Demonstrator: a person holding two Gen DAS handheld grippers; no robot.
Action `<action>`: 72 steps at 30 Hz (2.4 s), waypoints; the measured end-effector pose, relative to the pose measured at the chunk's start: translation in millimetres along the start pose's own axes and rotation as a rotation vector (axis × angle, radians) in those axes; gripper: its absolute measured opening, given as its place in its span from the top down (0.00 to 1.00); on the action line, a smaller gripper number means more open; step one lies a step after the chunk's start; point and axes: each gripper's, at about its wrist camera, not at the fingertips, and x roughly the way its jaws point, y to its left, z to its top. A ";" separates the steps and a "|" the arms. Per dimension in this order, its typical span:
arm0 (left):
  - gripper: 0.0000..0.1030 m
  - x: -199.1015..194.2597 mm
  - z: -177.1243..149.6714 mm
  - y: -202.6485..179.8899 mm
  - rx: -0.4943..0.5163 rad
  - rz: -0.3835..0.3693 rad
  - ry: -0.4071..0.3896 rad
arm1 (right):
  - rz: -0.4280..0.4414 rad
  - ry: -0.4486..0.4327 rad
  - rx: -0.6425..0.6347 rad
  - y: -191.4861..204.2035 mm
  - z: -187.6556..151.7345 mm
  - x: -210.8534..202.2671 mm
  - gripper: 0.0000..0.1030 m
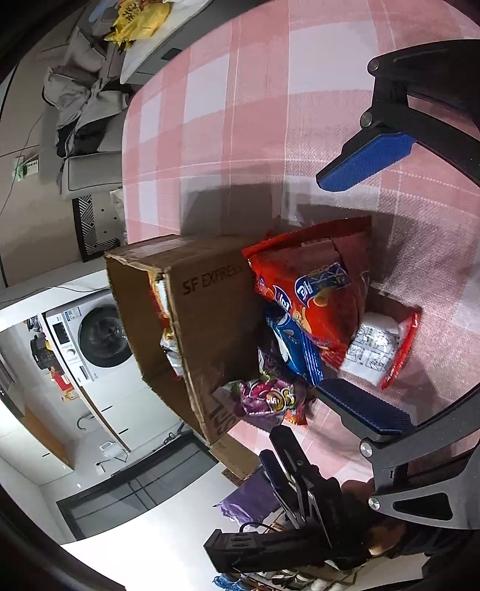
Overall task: Organize snacks
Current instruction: 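Move both tools back toward the remaining snacks beside the box, then grasp the red chip bag with the right tool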
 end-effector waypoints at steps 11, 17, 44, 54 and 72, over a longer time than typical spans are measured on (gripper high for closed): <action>0.01 20.6 -5.3 -0.3 0.014 -0.010 0.036 | 0.030 0.031 0.036 -17.4 5.1 22.2 0.00; 0.01 24.1 -6.0 2.7 0.005 -0.008 0.036 | 0.079 0.057 0.066 -22.7 9.3 31.8 0.00; 0.01 24.3 -12.1 -1.3 0.023 -0.057 0.034 | 0.217 -0.008 0.083 -24.0 -3.0 12.2 0.47; 0.01 28.6 -5.6 -22.2 0.090 -0.044 0.048 | 0.231 -0.046 0.094 -26.7 -6.2 1.7 0.48; 0.43 36.1 -1.9 -63.2 0.261 -0.056 0.068 | 0.255 -0.067 0.108 -29.7 -9.4 -4.9 0.48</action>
